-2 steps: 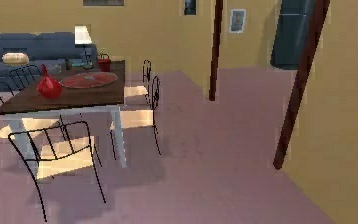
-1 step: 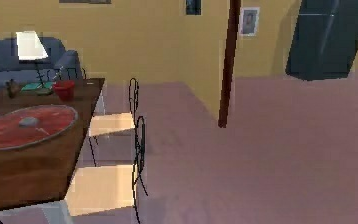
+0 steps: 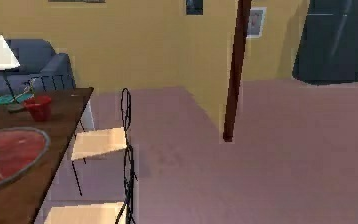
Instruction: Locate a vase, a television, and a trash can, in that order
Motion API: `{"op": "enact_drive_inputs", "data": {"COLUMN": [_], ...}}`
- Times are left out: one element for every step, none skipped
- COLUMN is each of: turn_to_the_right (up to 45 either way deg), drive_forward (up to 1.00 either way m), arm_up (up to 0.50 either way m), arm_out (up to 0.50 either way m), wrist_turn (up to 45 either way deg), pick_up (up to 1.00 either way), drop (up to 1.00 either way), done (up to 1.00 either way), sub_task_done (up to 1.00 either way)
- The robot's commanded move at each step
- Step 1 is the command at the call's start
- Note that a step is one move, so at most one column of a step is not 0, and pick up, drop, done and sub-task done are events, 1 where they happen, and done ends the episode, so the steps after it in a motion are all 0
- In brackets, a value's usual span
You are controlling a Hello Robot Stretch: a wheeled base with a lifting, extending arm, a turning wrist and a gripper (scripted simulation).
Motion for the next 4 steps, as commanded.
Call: {"op": "enact_drive_inputs", "data": {"turn_to_the_right": [-45.0, -27.0, 0.0, -45.0], "drive_forward": [0.0, 0.0, 0.0, 0.0], "arm_up": [0.0, 0.0, 0.0, 0.0], "arm_out": [0.0, 0.0, 0.0, 0.0], "wrist_turn": [0.0, 0.0, 0.0, 0.0], "pick_up": [0.0, 0.0, 0.0, 0.0], "drop": [0.0, 0.0, 0.0, 0.0], "done": [0.0, 0.0, 0.0, 0.0], "sub_task_done": [0.0, 0.0, 1.0, 0.0]}}
